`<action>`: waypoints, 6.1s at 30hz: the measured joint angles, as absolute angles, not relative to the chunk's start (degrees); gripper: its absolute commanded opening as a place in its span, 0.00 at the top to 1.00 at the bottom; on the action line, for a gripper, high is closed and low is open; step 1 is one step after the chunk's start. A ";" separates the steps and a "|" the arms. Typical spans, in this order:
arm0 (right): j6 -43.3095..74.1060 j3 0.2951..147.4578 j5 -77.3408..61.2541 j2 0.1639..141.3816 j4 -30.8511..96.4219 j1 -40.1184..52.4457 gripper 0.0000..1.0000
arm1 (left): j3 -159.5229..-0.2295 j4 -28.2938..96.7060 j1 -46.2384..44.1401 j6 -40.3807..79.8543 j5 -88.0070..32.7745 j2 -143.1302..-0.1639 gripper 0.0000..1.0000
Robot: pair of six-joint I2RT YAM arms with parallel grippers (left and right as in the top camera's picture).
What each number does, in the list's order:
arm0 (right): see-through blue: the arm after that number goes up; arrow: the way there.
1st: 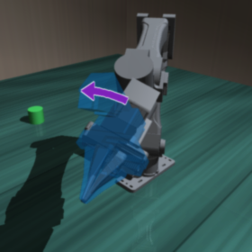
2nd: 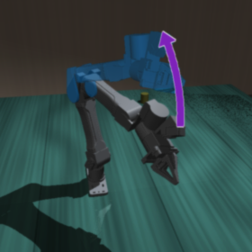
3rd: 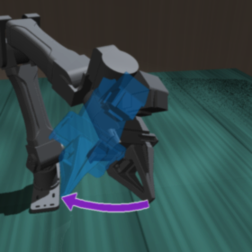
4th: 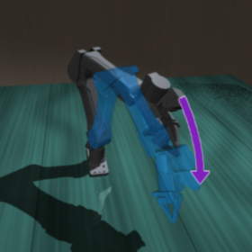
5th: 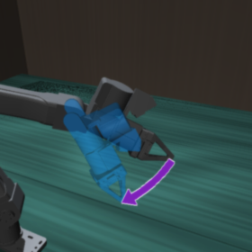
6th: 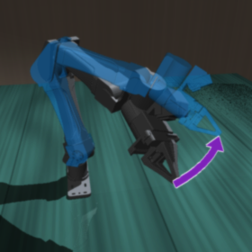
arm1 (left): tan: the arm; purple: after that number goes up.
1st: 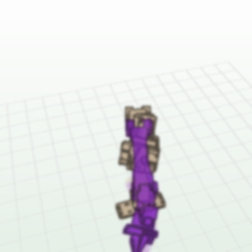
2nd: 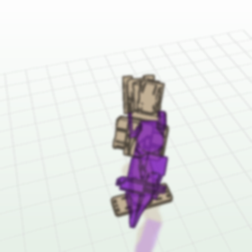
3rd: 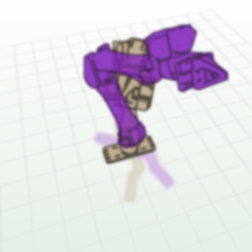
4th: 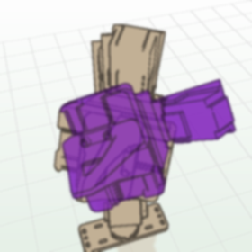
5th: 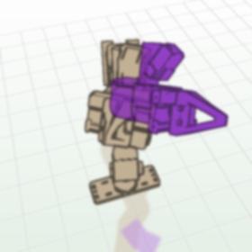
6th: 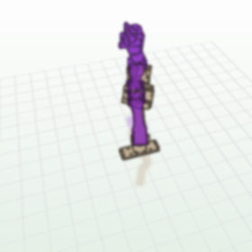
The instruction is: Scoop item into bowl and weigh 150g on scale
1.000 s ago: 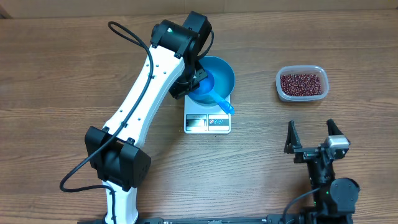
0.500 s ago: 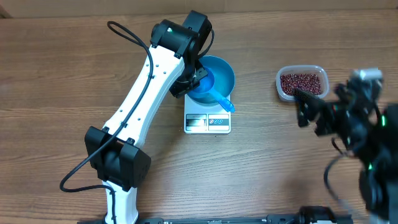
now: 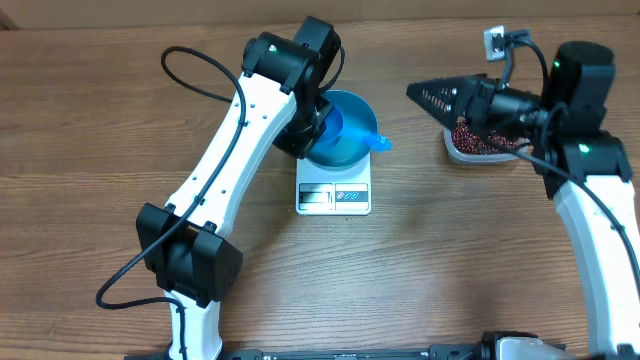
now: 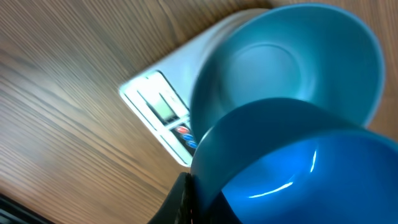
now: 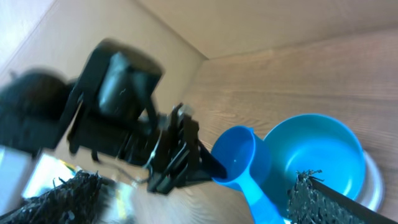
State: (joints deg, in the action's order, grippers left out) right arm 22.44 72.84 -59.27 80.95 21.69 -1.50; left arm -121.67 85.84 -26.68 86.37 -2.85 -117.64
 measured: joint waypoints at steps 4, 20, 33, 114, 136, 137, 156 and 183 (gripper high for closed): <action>32.23 72.86 -56.95 84.73 18.57 -1.50 0.01 | -121.67 82.76 -24.93 92.47 -7.64 -117.64 0.96; 46.24 72.86 -27.22 85.27 14.59 10.74 0.07 | -121.64 74.89 -24.01 108.99 -20.84 -117.64 0.96; 45.36 72.84 -18.41 85.27 16.71 13.58 0.44 | -121.64 73.45 -24.77 109.30 -24.40 -117.64 0.96; 43.90 72.84 -16.10 85.30 21.23 12.64 0.96 | -121.80 72.01 -24.14 98.87 -24.64 -117.67 0.00; 23.46 75.35 -3.84 62.92 44.18 -0.34 0.96 | -135.00 82.30 -15.00 19.00 -22.24 -117.67 0.00; 23.31 75.37 -2.72 61.71 44.77 -0.36 0.96 | -135.02 82.30 -15.00 18.83 -22.22 -117.67 0.06; 22.44 75.59 7.75 55.02 52.47 -0.36 0.96 | -135.15 96.66 -29.67 4.34 5.50 -117.67 0.35; 22.46 75.77 10.46 61.14 54.08 -0.36 0.96 | -70.91 49.12 -34.92 10.57 12.86 -76.40 0.30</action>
State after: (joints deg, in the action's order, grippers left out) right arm 22.46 75.77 10.46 61.14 54.08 -0.36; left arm -70.91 49.12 -34.92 10.57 12.86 -76.40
